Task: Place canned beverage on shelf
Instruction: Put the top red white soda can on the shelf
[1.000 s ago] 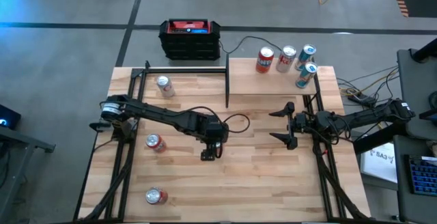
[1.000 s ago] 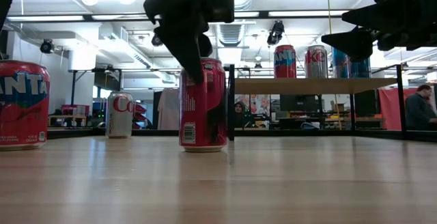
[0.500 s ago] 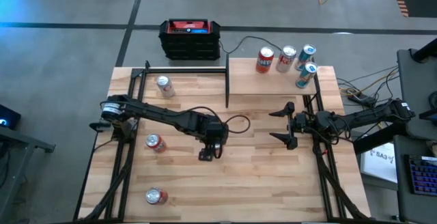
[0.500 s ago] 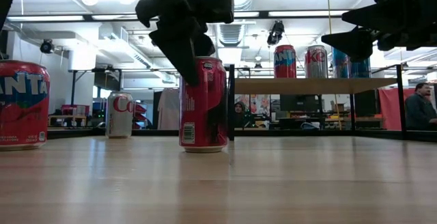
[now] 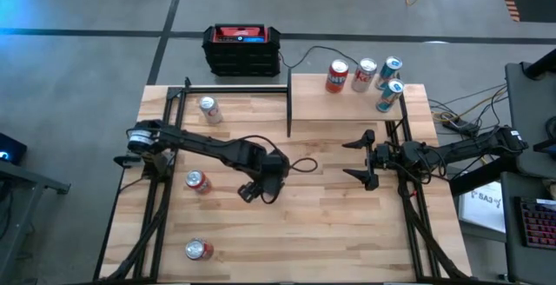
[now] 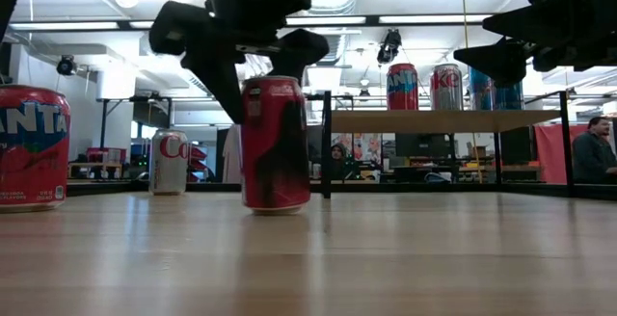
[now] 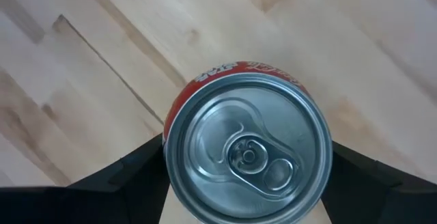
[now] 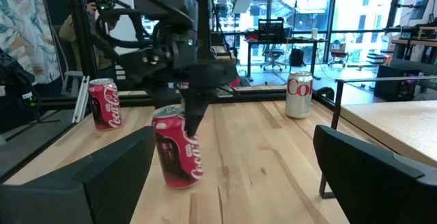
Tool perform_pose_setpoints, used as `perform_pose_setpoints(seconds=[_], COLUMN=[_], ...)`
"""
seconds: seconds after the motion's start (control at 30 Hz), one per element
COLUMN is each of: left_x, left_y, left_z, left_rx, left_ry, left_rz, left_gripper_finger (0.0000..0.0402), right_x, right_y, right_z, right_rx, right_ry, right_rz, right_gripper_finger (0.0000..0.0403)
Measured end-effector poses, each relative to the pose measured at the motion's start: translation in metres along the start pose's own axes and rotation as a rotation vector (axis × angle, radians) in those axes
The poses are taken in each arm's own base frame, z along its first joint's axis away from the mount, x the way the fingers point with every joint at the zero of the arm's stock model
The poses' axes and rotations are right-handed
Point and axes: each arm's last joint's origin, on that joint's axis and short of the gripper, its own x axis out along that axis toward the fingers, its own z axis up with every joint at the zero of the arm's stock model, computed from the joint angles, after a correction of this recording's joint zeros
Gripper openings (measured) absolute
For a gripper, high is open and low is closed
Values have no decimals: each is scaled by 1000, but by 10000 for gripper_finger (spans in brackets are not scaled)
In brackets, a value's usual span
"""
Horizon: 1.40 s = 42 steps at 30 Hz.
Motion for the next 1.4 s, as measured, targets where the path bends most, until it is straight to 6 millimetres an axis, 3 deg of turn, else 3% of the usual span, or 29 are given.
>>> perform_pose_setpoints(seconds=[0.3,0.7,1.0,1.4], left_x=[-5,-6,-7,-8], left_y=[6,5,0,-5], left_z=[-2,-7,-4,-10], left_rx=[66,353,555,800], left_ry=[-11,4,-132,-126], left_rz=[-42,-80,-180,-244], left_gripper_finger=[286,286,286,286], right_x=[0,0,0,0], right_y=[0,0,0,0], right_z=[0,0,0,0], right_rx=[0,0,0,0], right_ry=[0,0,0,0], right_rz=[0,0,0,0], right_gripper_finger=[383,383,383,383])
